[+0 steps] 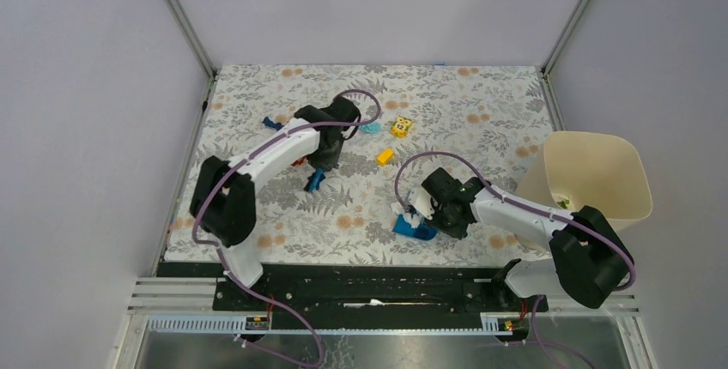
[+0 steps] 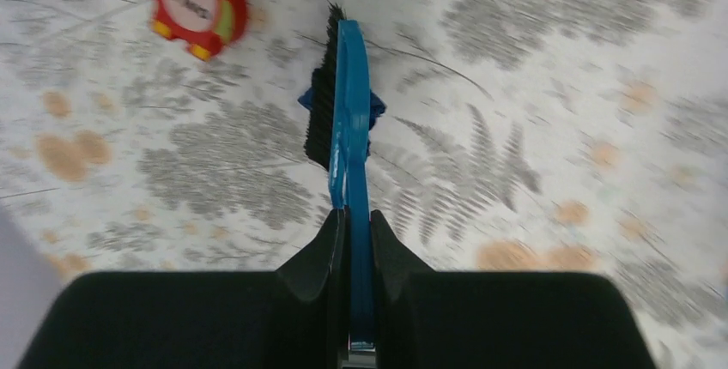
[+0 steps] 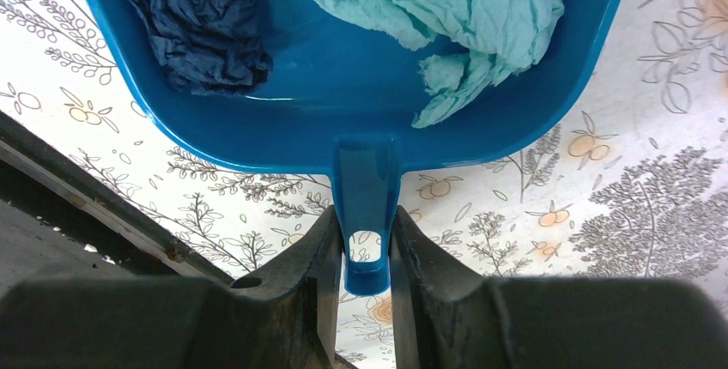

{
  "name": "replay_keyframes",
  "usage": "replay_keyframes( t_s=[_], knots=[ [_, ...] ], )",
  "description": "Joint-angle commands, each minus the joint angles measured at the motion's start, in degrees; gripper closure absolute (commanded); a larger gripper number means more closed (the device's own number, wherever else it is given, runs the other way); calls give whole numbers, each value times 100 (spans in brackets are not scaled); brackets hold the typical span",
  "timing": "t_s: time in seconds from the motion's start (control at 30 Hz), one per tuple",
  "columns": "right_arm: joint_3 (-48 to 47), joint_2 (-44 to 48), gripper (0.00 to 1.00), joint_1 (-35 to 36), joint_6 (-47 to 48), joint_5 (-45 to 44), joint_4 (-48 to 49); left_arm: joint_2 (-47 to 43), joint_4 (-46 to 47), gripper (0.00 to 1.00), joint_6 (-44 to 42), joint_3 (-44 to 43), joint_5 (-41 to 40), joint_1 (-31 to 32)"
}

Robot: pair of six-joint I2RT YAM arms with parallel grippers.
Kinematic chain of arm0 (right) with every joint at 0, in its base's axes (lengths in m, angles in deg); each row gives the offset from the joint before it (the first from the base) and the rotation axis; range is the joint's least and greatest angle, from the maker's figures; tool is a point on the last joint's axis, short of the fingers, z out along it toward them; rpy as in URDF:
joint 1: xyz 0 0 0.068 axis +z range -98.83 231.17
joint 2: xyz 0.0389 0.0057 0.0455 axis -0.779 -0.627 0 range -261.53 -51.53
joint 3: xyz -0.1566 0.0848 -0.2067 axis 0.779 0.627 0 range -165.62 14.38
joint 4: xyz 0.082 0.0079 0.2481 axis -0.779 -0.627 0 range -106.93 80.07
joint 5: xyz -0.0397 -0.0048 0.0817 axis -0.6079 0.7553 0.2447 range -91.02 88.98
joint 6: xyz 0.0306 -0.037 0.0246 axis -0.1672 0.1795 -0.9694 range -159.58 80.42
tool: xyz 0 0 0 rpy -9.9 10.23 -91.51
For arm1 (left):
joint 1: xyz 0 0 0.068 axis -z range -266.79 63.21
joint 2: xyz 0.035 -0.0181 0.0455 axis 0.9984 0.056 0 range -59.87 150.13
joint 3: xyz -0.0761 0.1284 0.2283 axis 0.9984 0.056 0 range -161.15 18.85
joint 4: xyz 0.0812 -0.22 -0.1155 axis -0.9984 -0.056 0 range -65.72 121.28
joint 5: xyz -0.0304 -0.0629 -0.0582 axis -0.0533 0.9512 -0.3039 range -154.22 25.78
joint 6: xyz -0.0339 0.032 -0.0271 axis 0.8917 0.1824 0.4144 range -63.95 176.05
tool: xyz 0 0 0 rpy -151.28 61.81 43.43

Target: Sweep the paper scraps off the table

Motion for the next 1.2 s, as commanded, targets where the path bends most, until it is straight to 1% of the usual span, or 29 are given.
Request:
replay_keyframes(
  t_s=[0.0, 0.07, 0.17, 0.27, 0.33, 0.43, 0.5, 0.6, 0.97, 1.17],
  knots=[
    [-222, -314, 100, -6, -47, 158, -91, -872, 707, 100, 360, 515, 2444, 86],
    [-319, -453, 100, -2, -45, 164, -84, -990, 1027, 100, 510, 744, 3195, 203],
    [-507, -665, 100, 2, -61, 167, -91, -1017, 1618, 100, 812, 921, 3909, 512],
    [-638, -783, 100, 7, -69, 165, -141, -978, 2168, 100, 1237, 942, 4518, 754],
    [-653, -772, 100, 3, -78, 316, -134, -1049, 2625, 100, 1573, 1008, 4898, 823],
    [-604, -698, 100, 5, -78, 396, -131, -1250, 3197, 100, 1945, 1100, 5088, 840],
    [-567, -650, 100, 5, -78, 392, -133, -1325, 3219, 100, 1985, 1034, 4998, 844],
    [-507, -567, 100, 3, -62, 358, -123, -1398, 2959, 100, 1899, 862, 4728, 843],
    [-480, -180, 100, -5, -32, 364, -111, -1942, 1582, 100, 1377, 429, 3338, 832],
    [-599, 113, 100, -5, -47, 460, -226, -2392, 1286, 100, 1215, 513, 2743, 702]
  ],
)
